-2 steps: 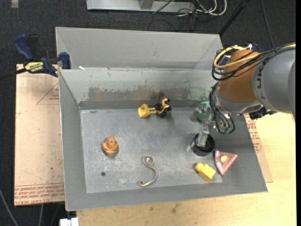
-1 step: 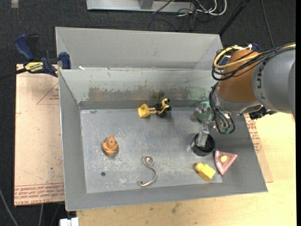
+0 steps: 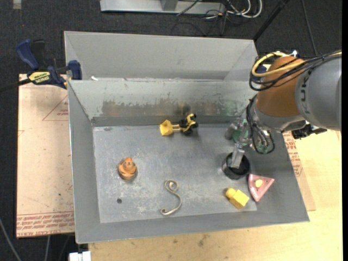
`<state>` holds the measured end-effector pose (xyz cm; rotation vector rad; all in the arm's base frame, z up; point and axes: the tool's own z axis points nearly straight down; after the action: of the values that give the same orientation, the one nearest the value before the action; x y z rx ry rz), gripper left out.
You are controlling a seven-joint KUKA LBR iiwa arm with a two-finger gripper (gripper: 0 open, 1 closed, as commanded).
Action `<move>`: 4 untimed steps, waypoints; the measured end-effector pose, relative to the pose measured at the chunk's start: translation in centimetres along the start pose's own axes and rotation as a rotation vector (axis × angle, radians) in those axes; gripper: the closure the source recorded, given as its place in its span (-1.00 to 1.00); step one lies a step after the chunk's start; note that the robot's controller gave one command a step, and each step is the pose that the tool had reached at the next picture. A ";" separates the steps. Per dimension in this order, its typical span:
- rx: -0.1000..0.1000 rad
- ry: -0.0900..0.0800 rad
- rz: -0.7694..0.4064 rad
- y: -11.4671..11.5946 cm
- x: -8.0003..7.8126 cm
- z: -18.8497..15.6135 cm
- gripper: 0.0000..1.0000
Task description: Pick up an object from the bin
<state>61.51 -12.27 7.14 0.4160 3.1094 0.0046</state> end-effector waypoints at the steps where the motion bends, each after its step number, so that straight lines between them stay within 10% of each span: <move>1: -0.004 0.003 0.374 -1.6 1.6 -0.5 1.00; 4: -0.013 0.006 0.339 -1.2 -1.7 -0.6 1.00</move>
Offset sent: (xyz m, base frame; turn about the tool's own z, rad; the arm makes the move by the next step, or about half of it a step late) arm 0.0000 0.0000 0.0000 0.0000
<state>62.83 -13.85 7.72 0.9356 2.9989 0.0274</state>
